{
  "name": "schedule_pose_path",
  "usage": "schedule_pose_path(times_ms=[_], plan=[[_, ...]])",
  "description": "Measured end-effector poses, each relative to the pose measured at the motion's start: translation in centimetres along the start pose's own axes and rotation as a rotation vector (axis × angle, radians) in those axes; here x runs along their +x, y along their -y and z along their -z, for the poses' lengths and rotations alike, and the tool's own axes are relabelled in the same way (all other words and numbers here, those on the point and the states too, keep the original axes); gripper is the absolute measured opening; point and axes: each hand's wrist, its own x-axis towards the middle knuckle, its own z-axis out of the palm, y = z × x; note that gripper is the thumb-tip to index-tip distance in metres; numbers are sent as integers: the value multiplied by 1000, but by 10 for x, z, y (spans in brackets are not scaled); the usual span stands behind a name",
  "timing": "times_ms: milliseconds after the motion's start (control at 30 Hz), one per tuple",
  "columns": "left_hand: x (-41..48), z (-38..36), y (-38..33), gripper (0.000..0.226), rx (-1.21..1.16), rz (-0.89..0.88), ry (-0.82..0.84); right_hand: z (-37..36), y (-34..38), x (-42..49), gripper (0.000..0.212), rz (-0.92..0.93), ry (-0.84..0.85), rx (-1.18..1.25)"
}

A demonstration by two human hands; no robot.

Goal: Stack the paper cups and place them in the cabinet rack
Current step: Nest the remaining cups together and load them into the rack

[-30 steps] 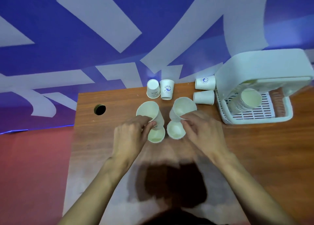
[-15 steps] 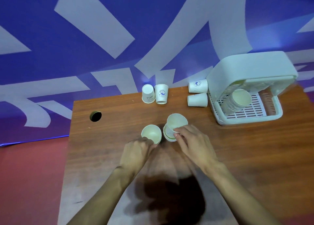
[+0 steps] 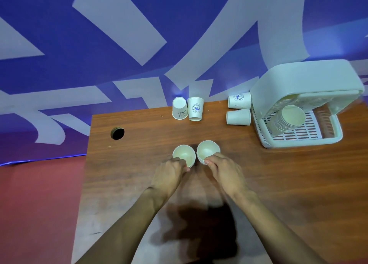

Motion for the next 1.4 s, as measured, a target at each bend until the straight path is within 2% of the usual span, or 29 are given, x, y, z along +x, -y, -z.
schedule_pose_path(times_ms=[167,300,400,467,533,600,667,800,900,1033,1100,1300,1400], plan=[[0,-4,0,24,-35,-3,-30,2,3,1,21,-9,6,-13],[1,-14,7,15,-27,-96,-106,7,3,-1,26,25,21,-161],[-2,-15,14,21,-11,-167,-146,14,-2,-7,27,68,2,-210],[-5,-2,12,32,31,-207,-176,20,-5,-9,25,95,-12,-198],[-3,18,10,44,26,-175,-244,29,-7,-6,23,124,-100,-136],[4,38,11,42,-47,-79,-301,42,-10,2,21,120,-244,-19],[20,56,15,36,-121,3,-339,58,-16,21,19,55,-308,84],[76,72,26,27,-167,94,-364,77,-43,72,17,-13,-246,80],[121,71,37,39,-99,151,-321,78,-53,105,23,24,-119,0],[163,59,41,66,66,90,-259,68,-40,154,34,116,25,-103],[175,52,39,71,104,89,-206,61,-28,178,42,151,46,-106],[184,32,42,48,-24,139,-190,40,-4,221,52,157,30,-142],[180,29,40,38,-27,127,-250,28,-1,226,55,155,39,-170]])
